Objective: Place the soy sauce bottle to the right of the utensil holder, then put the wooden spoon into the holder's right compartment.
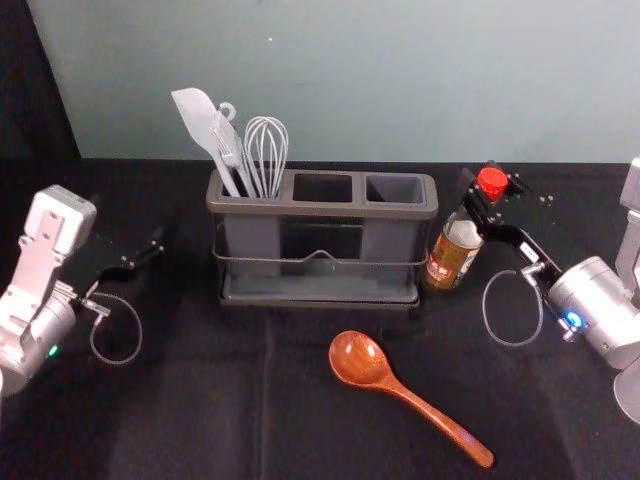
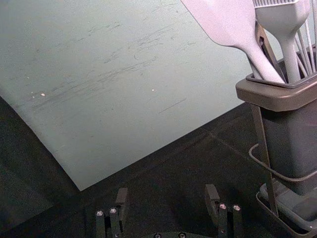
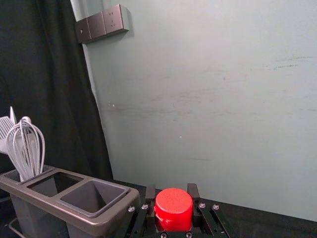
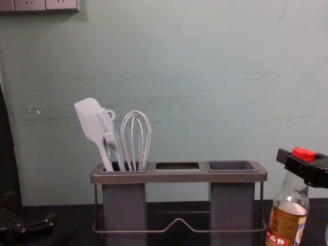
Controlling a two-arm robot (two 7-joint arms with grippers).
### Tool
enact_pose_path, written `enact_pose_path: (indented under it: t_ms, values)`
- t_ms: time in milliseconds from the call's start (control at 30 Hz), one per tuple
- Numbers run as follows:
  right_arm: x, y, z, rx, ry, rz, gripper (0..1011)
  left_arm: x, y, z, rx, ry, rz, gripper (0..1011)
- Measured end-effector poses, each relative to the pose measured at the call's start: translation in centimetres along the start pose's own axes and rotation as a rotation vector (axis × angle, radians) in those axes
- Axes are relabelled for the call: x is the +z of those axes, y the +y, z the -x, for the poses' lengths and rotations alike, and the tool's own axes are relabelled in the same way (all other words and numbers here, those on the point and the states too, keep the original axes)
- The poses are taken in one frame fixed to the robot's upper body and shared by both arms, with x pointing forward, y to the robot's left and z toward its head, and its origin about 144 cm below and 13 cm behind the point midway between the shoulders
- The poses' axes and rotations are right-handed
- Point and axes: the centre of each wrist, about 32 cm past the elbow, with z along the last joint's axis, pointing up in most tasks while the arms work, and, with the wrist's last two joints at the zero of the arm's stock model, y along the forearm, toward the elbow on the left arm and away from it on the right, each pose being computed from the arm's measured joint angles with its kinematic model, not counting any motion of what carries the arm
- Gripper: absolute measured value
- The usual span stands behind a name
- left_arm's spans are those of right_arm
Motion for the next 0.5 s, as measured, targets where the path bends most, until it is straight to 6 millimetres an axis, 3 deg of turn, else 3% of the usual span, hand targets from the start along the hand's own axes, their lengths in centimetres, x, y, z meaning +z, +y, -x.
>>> enact_pose_path:
  t_ms: [500]
  values:
    - [-0.44, 0.07, 0.01, -0.006, -0.012, 0.004, 393, 0.00, 0.00, 0.00, 0.000, 0.000, 0.000, 1000]
